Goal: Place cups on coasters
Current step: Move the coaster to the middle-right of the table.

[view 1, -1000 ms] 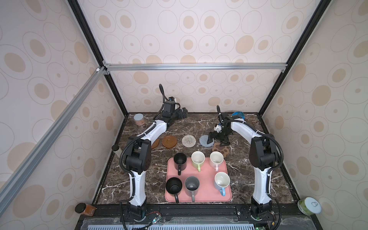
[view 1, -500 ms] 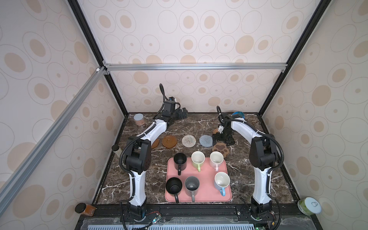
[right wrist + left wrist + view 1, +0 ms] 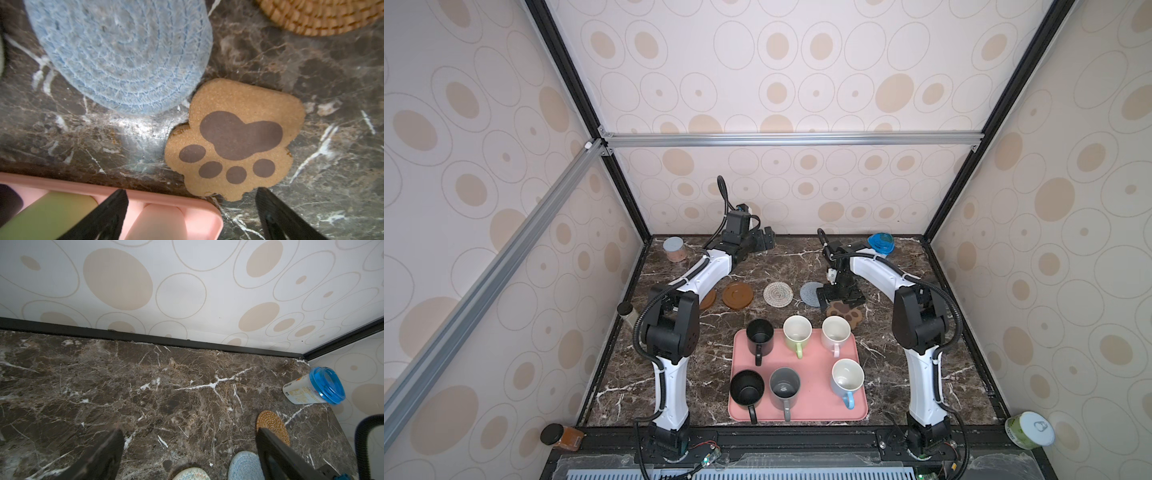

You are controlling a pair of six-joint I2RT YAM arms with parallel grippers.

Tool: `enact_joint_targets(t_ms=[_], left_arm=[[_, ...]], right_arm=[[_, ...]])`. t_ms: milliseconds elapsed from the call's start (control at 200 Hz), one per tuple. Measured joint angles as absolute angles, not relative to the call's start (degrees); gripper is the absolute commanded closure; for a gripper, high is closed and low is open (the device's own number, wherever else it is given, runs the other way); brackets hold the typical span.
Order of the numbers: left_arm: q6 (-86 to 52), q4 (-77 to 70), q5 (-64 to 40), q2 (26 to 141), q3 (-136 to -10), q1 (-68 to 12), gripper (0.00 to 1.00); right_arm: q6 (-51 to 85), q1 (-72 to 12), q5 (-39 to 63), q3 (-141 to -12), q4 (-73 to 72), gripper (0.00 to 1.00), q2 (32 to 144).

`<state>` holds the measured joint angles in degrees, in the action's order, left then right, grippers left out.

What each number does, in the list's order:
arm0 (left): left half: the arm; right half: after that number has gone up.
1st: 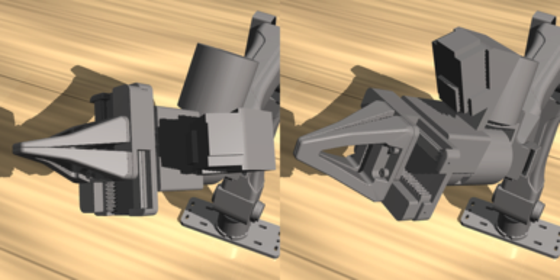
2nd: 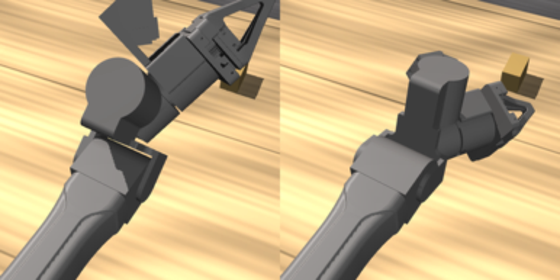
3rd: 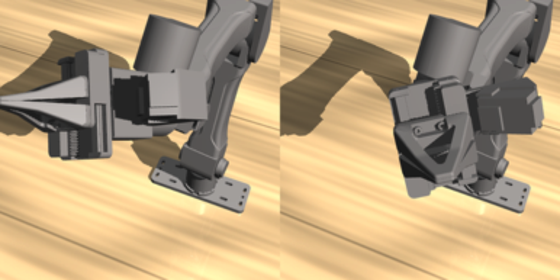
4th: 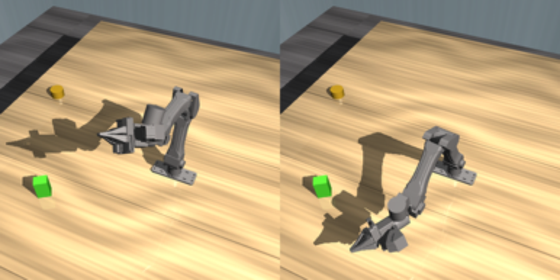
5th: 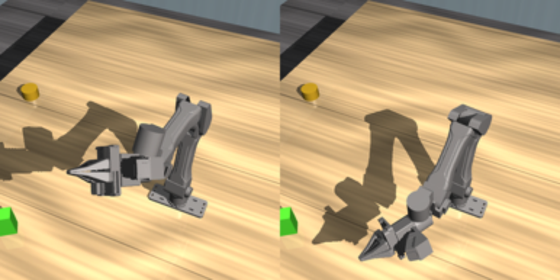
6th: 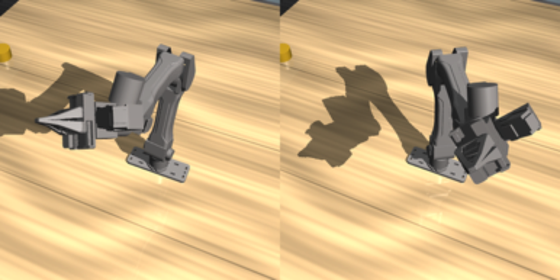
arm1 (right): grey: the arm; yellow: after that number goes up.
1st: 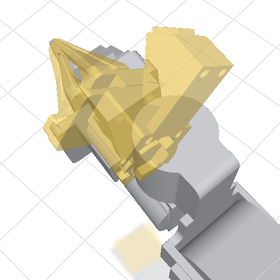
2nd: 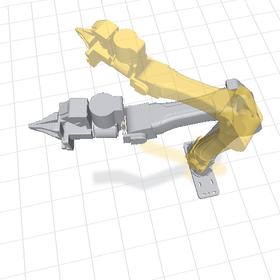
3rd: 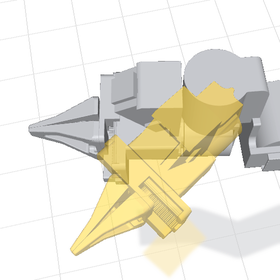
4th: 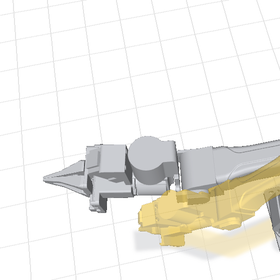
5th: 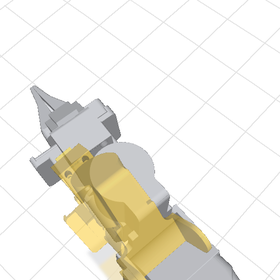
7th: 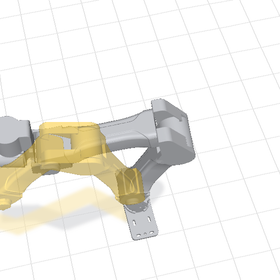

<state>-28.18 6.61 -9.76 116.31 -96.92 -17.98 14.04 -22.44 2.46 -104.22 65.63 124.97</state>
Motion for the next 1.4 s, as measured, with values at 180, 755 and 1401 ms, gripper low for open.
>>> enact_joint_targets(t_ms=[180, 755, 1401], left_arm=[[-27.83, 6.98, -10.0, 115.28, -95.85, -17.82, 0.0], [-27.62, 6.83, -11.16, 114.98, -95.81, -17.63, 0.0], [-27.66, 6.57, -11.7, 115.63, -97.12, -17.63, 0.0]], right_arm=[[15.62, -22.81, 0.16, -104.14, 65.93, 0.0, 126.41], [20.51, -22.15, -8.36, -103.26, 68.18, 0.0, 127.98], [21.04, -9.13, -13.34, -98.35, 68.4, 0.0, 125.01]])
